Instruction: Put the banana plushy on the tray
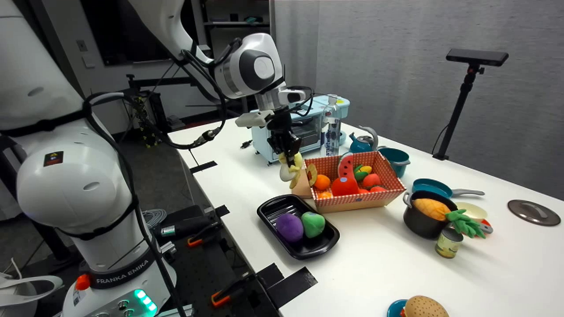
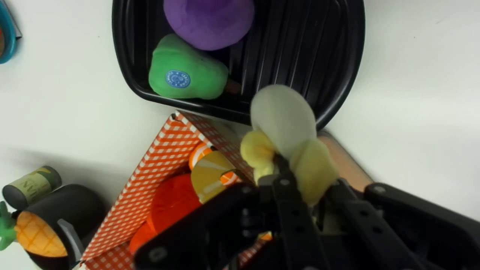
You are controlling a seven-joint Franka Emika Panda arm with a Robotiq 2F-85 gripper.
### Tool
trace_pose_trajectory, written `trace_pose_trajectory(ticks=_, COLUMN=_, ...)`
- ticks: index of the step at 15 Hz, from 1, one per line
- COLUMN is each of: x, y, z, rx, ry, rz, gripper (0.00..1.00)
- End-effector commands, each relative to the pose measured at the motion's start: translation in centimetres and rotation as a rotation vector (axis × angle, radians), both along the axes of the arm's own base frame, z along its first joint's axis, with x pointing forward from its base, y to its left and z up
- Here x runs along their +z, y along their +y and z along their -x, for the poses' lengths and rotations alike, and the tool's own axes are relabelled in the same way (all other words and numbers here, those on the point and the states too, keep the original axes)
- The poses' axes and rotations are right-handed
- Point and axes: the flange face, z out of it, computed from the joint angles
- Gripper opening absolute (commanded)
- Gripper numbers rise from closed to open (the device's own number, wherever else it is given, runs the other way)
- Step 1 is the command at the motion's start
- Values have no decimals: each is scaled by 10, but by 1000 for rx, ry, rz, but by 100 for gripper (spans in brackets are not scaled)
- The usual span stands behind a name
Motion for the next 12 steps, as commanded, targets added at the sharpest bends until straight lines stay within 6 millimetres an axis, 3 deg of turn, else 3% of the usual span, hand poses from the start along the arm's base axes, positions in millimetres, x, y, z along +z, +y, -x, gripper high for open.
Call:
trace_pose_trajectory(ticks=1, x=-8, y=5, z=3, rx=42, ry=47, rz=12, gripper=36)
trace_pose_trajectory(ticks=3, x=-12, y=5, z=2, rx=52, ry=61, rz=9, gripper=44)
trace_pose_trajectory(ticks=10, x=-22, y=0, z=-3, rx=76, ry=107, rz=0, gripper=97)
trace_pose_trajectory(ticks=12, x=-24, y=-1, z=-5, rx=81, ry=116, rz=-3, gripper=100)
